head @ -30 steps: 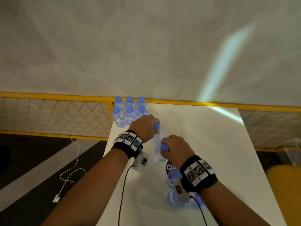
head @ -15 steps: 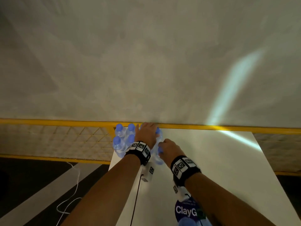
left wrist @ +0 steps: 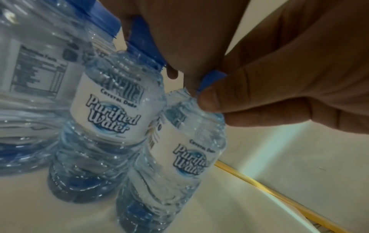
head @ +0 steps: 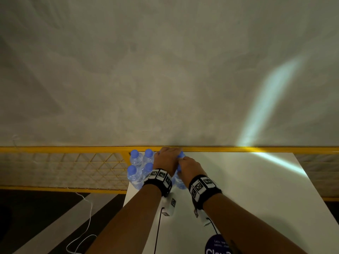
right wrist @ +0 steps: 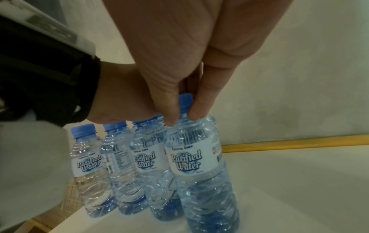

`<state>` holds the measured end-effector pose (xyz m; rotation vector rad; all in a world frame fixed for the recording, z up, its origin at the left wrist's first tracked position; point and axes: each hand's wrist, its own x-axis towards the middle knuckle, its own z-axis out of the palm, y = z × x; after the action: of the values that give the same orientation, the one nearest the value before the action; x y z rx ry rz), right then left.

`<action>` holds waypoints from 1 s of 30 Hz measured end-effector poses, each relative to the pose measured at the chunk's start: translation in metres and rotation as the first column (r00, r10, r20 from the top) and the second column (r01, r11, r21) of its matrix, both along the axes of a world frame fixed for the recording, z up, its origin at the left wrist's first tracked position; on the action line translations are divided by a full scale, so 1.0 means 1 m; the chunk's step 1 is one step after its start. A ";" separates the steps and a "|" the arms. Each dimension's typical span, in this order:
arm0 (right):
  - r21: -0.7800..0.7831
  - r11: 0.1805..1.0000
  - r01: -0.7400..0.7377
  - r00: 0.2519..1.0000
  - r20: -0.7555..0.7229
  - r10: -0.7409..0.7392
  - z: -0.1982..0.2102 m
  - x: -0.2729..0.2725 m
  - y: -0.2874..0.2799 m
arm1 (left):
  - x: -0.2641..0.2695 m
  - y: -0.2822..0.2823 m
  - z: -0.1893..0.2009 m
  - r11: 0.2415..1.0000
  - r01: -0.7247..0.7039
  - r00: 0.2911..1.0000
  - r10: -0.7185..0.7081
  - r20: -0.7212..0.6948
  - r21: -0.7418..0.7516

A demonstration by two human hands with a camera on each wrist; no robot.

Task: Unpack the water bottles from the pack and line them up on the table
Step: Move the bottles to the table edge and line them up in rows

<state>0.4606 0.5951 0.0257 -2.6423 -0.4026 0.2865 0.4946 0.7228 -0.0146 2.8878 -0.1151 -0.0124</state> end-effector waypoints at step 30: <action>-0.228 0.948 -0.224 0.934 -0.327 0.142 0.026 -0.305 -0.134 | -0.295 -0.106 0.042 0.836 0.368 0.831 -0.492 -0.260 -0.407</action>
<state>0.1556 0.4616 0.0518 -2.7500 -0.5406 0.8548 0.1992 0.6165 0.0275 2.3989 -0.6436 -0.5439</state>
